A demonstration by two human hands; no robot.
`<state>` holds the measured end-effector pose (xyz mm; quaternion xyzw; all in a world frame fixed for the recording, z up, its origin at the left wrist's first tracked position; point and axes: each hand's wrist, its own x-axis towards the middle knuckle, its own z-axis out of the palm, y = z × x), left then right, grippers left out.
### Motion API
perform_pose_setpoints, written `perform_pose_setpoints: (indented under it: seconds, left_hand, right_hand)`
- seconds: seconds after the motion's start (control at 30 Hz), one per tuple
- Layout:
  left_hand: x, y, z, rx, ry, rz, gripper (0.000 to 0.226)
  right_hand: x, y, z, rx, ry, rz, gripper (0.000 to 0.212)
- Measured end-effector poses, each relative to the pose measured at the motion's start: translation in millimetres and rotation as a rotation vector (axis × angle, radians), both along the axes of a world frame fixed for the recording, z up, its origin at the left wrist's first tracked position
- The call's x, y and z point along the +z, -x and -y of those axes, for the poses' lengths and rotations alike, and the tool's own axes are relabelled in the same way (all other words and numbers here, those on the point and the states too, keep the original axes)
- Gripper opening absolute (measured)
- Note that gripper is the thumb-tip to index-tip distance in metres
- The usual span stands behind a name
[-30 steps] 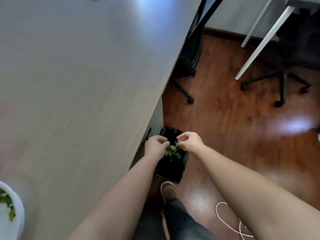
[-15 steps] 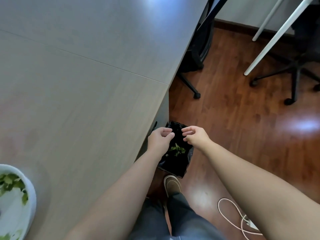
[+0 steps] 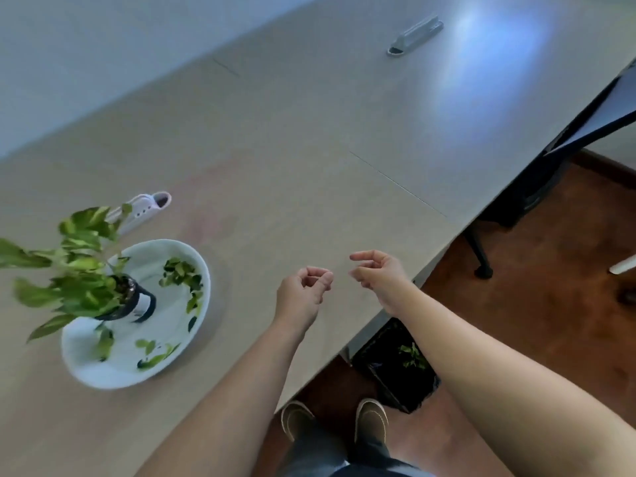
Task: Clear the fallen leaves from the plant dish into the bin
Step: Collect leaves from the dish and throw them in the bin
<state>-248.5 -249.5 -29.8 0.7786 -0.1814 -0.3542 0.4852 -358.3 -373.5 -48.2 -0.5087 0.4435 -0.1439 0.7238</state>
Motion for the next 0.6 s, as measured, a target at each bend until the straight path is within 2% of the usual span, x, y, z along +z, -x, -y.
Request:
perform_pose_setpoints:
  seconds: [0.2, 0.33, 0.4, 0.5, 0.6]
  left_hand:
    - [19, -61, -79, 0.264, -0.004, 0.079, 0.012]
    - [18, -94, -135, 0.397, -0.083, 0.107, 0.019]
    - [14, -111, -165, 0.436, -0.164, 0.127, 0.015]
    - [6, -132, -206, 0.421, -0.306, 0.171, 0.006]
    - [-9, -158, -240, 0.307, -0.474, 0.234, 0.021]
  right_hand:
    - [27, -87, -49, 0.241, 0.043, -0.018, 0.021]
    - [31, -131, -86, 0.393, 0.079, -0.072, 0.014]
    - [32, -152, -103, 0.484, 0.122, -0.112, 0.012]
    - [31, -177, -127, 0.639, 0.214, -0.182, 0.015]
    - [28, -200, -150, 0.788, 0.392, -0.250, 0.018]
